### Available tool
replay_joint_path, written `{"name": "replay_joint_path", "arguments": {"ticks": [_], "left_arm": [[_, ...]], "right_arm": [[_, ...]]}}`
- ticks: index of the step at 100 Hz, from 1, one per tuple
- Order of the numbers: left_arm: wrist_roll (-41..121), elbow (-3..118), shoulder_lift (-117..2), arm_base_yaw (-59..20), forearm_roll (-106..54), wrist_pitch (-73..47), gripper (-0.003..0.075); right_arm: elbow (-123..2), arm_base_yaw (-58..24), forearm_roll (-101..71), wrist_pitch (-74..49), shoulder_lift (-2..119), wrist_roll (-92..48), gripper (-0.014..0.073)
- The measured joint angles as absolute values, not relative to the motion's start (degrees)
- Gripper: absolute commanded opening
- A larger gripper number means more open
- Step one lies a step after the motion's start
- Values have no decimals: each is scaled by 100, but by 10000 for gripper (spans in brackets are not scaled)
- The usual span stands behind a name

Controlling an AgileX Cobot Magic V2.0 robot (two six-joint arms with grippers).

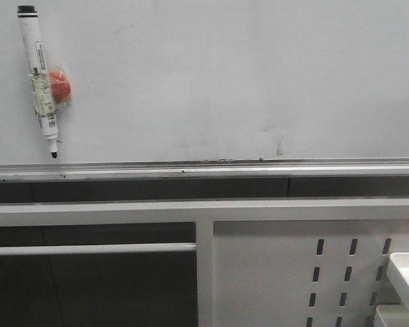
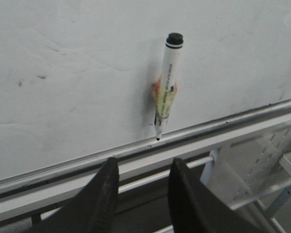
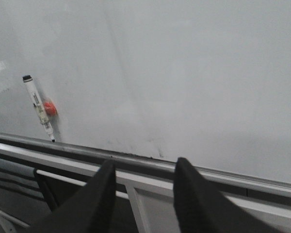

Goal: Write number 1 on whiteboard

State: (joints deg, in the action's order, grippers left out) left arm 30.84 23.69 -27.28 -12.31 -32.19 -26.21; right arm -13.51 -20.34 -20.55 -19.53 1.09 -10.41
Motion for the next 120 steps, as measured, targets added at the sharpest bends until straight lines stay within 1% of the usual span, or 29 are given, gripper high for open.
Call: {"name": "replay_joint_path", "arguments": {"ticks": [12,16,21,31,36,39,54,68,82,91,106,120], "left_arm": [[3103,2369,-2990,-1535,-2934,-2736,236],[3113,2369,-3077,-1599,-2894,-2761,249],[3113,2369,-3175,-1669,-2871,-2761,287],[3117,2317,-3384,-1730,-2954,-2644,408],[3117,2260,-3476,-1730,-3116,-2515,450],[3117,2225,-3525,-1730,-3236,-2439,461],[3117,1935,-3684,-1800,-3831,-1799,461],[3117,1669,-3712,-2179,-4090,-870,459],[3117,1598,-3754,-2875,-4178,208,456],[3117,1582,-3935,-3411,-4210,853,437],[3117,1582,-4613,-4226,-4378,1808,423],[3080,1582,-5356,-4748,-4797,2764,422]], "right_arm": [[-1533,-2034,-2011,-2258,382,-1362,327],[-1618,-2034,-2011,-2356,468,-1467,327],[-1710,-2034,-1998,-2403,590,-1539,327],[-1823,-2034,-1996,-2400,820,-1603,327],[-1832,-2034,-1996,-2364,910,-1616,327],[-1832,-2034,-1986,-2363,958,-1625,327],[-1832,-2034,-1986,-2355,1148,-1625,327],[-1832,-2034,-1973,-2295,1160,-1625,327],[-1832,-2034,-1973,-2268,1160,-1625,327],[-1832,-2034,-1973,-2255,1160,-1625,327],[-1832,-2034,-1973,-2251,1160,-1625,327],[-1832,-2034,-1973,-2251,1160,-1625,327]]}}
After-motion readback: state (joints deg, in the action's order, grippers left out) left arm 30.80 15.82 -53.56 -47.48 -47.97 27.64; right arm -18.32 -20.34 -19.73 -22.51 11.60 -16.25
